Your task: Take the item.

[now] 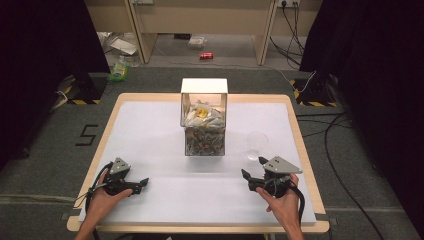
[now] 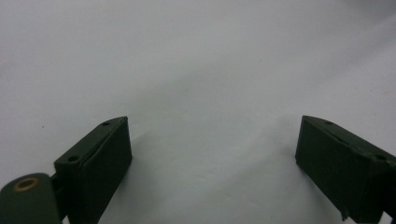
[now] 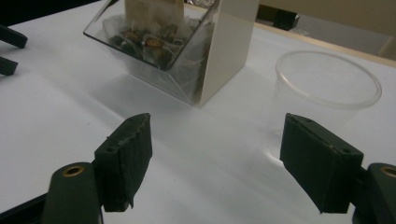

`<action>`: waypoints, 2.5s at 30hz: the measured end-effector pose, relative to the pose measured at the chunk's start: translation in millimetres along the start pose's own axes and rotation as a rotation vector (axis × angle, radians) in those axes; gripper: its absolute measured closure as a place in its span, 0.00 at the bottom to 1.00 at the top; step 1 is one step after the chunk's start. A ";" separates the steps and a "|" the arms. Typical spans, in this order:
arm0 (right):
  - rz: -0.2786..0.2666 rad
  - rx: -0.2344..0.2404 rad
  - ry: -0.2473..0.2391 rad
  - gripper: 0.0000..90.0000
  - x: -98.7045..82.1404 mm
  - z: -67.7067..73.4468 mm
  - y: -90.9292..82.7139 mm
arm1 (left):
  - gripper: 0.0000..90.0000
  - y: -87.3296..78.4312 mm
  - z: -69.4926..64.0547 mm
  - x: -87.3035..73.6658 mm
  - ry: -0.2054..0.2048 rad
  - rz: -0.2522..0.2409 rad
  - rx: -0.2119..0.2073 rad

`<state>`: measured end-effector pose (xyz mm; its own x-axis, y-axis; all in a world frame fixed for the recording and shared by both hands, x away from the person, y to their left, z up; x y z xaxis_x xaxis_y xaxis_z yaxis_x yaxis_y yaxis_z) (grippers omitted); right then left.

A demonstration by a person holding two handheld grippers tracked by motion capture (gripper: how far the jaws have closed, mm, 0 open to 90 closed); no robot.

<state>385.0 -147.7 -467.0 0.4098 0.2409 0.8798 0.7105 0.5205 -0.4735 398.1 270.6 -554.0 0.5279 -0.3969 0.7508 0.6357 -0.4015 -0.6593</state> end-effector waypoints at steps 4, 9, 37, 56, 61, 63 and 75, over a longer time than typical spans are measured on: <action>-0.033 0.010 -0.024 0.33 15.6 4.9 -3.1 | 0.11 0.0 0.2 0.0 0.001 0.001 0.001; -0.078 0.022 -0.054 0.38 39.3 10.4 -6.8 | 0.11 0.0 0.0 0.0 0.000 0.000 0.001; -0.202 0.028 -0.073 0.47 106.0 17.4 -10.1 | 0.11 -0.1 0.2 -0.1 0.000 0.001 0.000; -0.242 0.071 -0.095 0.50 134.3 30.5 -8.4 | 0.11 -0.1 0.1 0.0 -0.001 0.001 0.001; -0.243 0.087 -0.114 0.52 142.2 35.6 -0.7 | 0.11 -0.1 0.1 0.0 -0.001 0.001 0.000; -0.243 0.094 -0.119 0.53 146.1 37.5 3.8 | 0.11 -0.1 0.1 0.0 -0.001 0.001 0.001; -0.214 0.144 -0.168 0.58 164.8 48.6 26.7 | 0.11 -0.2 0.2 -0.1 -0.001 0.001 0.000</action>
<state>443.7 -54.3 -332.6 0.1506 0.2392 0.9592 0.6772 0.6820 -0.2763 398.1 270.9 -554.0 0.5290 -0.3968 0.7502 0.6354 -0.4008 -0.6600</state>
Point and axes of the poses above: each handheld gripper's, and its own axes: y roughly forward along the jaws, x roughly out of its top, z roughly to its left, the point moved 7 cm from there along y, roughly forward along the jaws, and after that the axes turned 5 degrees about y, right-handed, at the moved point
